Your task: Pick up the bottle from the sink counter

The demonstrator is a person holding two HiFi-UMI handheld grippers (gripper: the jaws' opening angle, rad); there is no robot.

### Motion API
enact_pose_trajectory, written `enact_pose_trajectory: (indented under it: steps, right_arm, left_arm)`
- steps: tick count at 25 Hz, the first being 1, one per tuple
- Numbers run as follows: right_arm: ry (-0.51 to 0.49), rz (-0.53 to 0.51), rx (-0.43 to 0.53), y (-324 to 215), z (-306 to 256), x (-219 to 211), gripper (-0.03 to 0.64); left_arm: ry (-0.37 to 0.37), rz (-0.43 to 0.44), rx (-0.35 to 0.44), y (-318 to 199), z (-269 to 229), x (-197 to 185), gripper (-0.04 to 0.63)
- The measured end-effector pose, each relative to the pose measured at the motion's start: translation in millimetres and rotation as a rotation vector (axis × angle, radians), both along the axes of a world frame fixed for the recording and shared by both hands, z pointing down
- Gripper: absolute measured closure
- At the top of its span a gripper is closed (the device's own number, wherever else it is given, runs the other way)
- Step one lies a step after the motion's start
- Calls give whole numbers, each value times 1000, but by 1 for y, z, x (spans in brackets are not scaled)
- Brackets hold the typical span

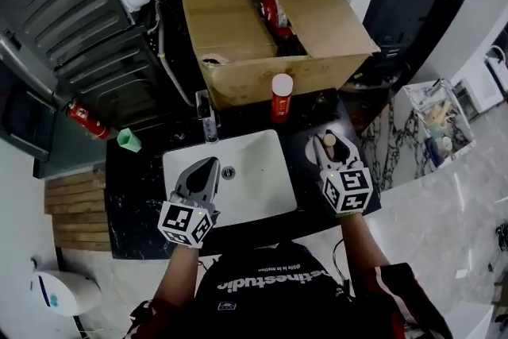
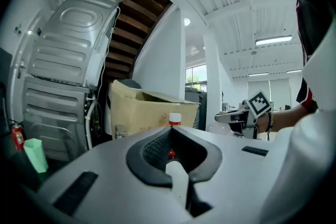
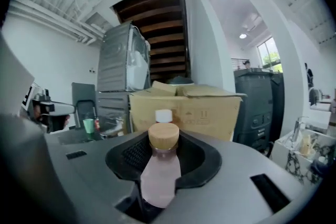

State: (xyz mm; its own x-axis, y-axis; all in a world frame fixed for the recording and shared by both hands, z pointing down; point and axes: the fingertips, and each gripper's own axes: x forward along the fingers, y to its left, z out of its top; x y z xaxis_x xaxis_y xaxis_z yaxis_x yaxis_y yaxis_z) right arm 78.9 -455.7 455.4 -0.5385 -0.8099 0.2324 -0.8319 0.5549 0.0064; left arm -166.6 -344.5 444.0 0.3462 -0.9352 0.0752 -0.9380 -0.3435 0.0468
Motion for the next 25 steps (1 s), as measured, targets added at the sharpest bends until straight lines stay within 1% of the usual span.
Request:
enact_pose_trajectory:
  steps: [3,6,9,14,18,25]
  right_arm:
    - [-18,-146,38,49,-39,-56,462]
    - [-46,-268,44,95,-62,-103,462]
    - [-68,-351,33,133,-72,-136,462]
    - [-35,-397,42,171,-75,-163,462]
    - [-15,-396,55,185,-76,-169,462]
    - [-3,-384,53,193,-78,-165,462]
  left_arm:
    - [-2,-37,26,37,-18,-37,580]
    - [14,-87,70,70,-36,-74,580]
    - [21,-136,101,98,-48,-103,580]
    - [-21,-160,120,121,-53,-126,580]
    - [-11,-149,130,131,-56,-129,580]
    - [13,-127,151,134,-65,-122,580]
